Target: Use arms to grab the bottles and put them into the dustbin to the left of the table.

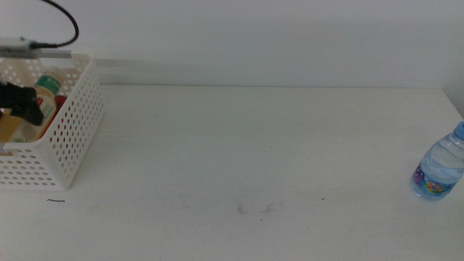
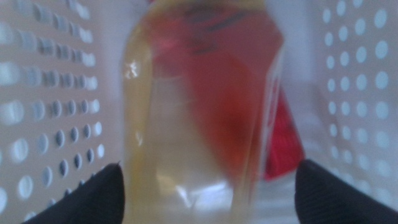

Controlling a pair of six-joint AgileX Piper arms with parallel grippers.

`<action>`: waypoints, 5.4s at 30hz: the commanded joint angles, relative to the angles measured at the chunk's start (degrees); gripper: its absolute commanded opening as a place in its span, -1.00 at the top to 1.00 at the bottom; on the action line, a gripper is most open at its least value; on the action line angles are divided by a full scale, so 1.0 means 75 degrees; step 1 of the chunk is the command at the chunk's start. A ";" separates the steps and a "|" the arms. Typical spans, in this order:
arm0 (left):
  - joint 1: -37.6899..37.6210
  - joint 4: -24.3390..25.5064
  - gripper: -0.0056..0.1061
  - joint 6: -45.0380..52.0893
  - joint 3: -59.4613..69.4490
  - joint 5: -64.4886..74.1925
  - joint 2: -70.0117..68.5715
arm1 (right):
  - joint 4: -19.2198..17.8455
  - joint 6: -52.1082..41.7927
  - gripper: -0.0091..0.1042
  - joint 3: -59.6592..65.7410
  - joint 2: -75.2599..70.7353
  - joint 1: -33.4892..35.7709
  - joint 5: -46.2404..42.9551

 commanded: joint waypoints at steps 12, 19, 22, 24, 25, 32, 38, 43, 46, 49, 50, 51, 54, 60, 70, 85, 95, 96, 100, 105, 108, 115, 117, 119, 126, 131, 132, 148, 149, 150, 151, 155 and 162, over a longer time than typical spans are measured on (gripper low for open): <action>-0.1023 -0.3005 -0.78 0.0491 -0.0184 0.1472 -0.3126 | -0.0060 -0.0032 -0.60 0.0031 -0.0033 -0.0011 -0.0078; -0.3581 -0.3331 -0.78 0.1212 0.0302 0.1472 -0.5745 | -0.0060 -0.0032 -0.60 0.0031 -0.0033 -0.0011 -0.0078; -0.4588 -0.3132 -0.78 0.1125 0.0601 0.1436 -0.6454 | -0.0060 -0.0032 -0.60 0.0031 -0.0033 -0.0011 -0.0078; -0.5072 -0.3132 -0.78 0.1047 0.0808 0.1061 -0.6753 | -0.0060 -0.0032 -0.60 0.0031 -0.0033 -0.0011 -0.0078; -0.5204 -0.3116 -0.78 0.1008 0.0855 0.0964 -0.6849 | -0.0060 -0.0032 -0.60 0.0031 -0.0033 -0.0011 -0.0078; -0.5407 -0.3062 -0.78 0.0993 0.0929 0.1047 -0.6959 | -0.0060 -0.0032 -0.60 0.0031 -0.0033 -0.0011 -0.0078; -0.5407 -0.2984 -0.78 0.0993 0.0929 0.0791 -0.6944 | -0.0060 -0.0032 -0.60 0.0031 -0.0033 -0.0011 -0.0078; -0.5407 -0.2984 -0.78 0.0993 0.0929 0.0759 -0.6944 | -0.0060 -0.0032 -0.60 0.0031 -0.0033 -0.0011 -0.0078; -0.5407 -0.2984 -0.78 0.0993 0.0929 0.0759 -0.6944 | -0.0060 -0.0032 -0.60 0.0031 -0.0033 -0.0011 -0.0305; -0.5407 -0.2984 -0.78 0.0993 0.0929 0.0759 -0.6944 | 0.0004 -0.0179 -0.60 0.0031 -0.0033 -0.0011 -0.0683; -0.5407 -0.2984 -0.78 0.0993 0.0929 0.0759 -0.6944 | -0.0174 -0.0259 -0.60 0.0031 -0.0033 -0.0011 -0.0841; -0.5407 -0.2984 -0.78 0.0993 0.0929 0.0759 -0.6944 | -0.0348 -0.0259 -0.60 0.0031 -0.0033 -0.0011 -0.0968; -0.5407 -0.2984 -0.78 0.0993 0.0929 0.0759 -0.6944 | -0.0478 0.0076 -0.60 0.0031 0.0298 -0.0011 -0.1477; -0.5407 -0.2879 -0.78 0.0993 0.0929 0.0759 -0.6944 | -0.0385 -0.0242 -0.60 0.0031 0.2781 -0.0011 -0.3685; -0.5407 -0.2933 -0.78 0.0993 0.0929 0.0719 -0.6944 | 0.0528 -0.1095 -0.60 0.0031 0.5102 -0.0197 -0.5258; -0.5407 -0.2873 -0.78 0.0993 0.0929 0.0447 -0.6944 | 0.0633 -0.0602 -0.60 0.0031 0.9451 -0.0909 -0.8983; -0.5407 -0.2873 -0.78 0.0993 0.0929 0.0209 -0.6944 | 0.0477 -0.0602 -0.60 0.0031 1.2269 -0.0909 -1.1204; -0.5407 -0.2873 -0.78 0.0993 0.0929 0.0209 -0.6944 | 0.0457 -0.0602 -0.60 0.0002 1.2439 -0.0909 -1.1204; -0.5407 -0.2873 -0.78 0.0993 0.0929 0.0209 -0.6944 | 0.0297 -0.0602 -0.60 -0.0453 1.3076 -0.0909 -1.1204; -0.5407 -0.2873 -0.78 0.0993 0.0929 0.0209 -0.6944 | 0.0169 -0.0602 -0.60 -0.1088 1.3549 -0.0909 -1.1204; -0.5407 -0.2873 -0.78 0.0993 0.0929 0.0209 -0.6944 | 0.0169 -0.0602 -0.60 -0.1443 1.3804 -0.0909 -1.1204; -0.5407 -0.2873 -0.78 0.0993 0.0929 0.0209 -0.6944 | 0.0003 -0.0602 -0.51 -0.2441 1.4418 -0.0909 -1.1204; -0.5407 -0.2873 -0.78 0.0993 0.0929 0.0209 -0.6944 | -0.0278 -0.0602 -0.23 -0.2705 1.4475 -0.0909 -1.1064; -0.5407 -0.2873 -0.78 0.0993 0.0929 0.0209 -0.6944 | -0.0501 -0.0602 0.33 -0.2855 1.4475 -0.0789 -1.0783; -0.5407 -0.2873 -0.78 0.0993 0.0929 0.0209 -0.6944 | 0.0160 -0.0594 0.87 -0.3474 1.4475 0.1355 -1.0925; -0.5407 -0.2873 -0.78 0.0993 0.0929 0.0209 -0.6944 | 0.0235 -0.0800 0.87 -0.5303 1.4513 0.2975 -0.8986; -0.5407 -0.2873 -0.78 0.0993 0.0929 0.0209 -0.6944 | 0.0235 -0.0867 0.87 -0.5850 1.4580 0.3215 -0.8388; -0.5407 -0.2873 -0.78 0.0993 0.0929 0.0209 -0.6944 | -0.0454 -0.0800 0.83 -1.1327 1.7931 0.4262 -0.6024; -0.5407 -0.2873 -0.78 0.0993 0.0929 0.0209 -0.6944 | -0.0454 -0.0742 0.75 -1.1327 1.7965 0.4279 -0.5922; -0.5407 -0.2873 -0.78 0.0993 0.0929 0.0209 -0.6944 | -0.0454 -0.0742 0.62 -1.1327 1.7947 0.4298 -0.5541; -0.5407 -0.2873 -0.78 0.0993 0.0929 0.0209 -0.6944 | -0.0454 -0.0742 0.43 -1.1327 1.7895 0.4298 -0.5104; -0.5407 -0.2873 -0.78 0.0993 0.0929 0.0209 -0.6944 | -0.0407 -0.0550 -0.81 -1.1327 1.7148 0.4315 -0.2627; -0.5407 -0.2873 -0.78 0.0993 0.0929 0.0211 -0.6944 | 0.0095 -0.0054 -0.78 -1.1327 1.4495 0.4315 0.2262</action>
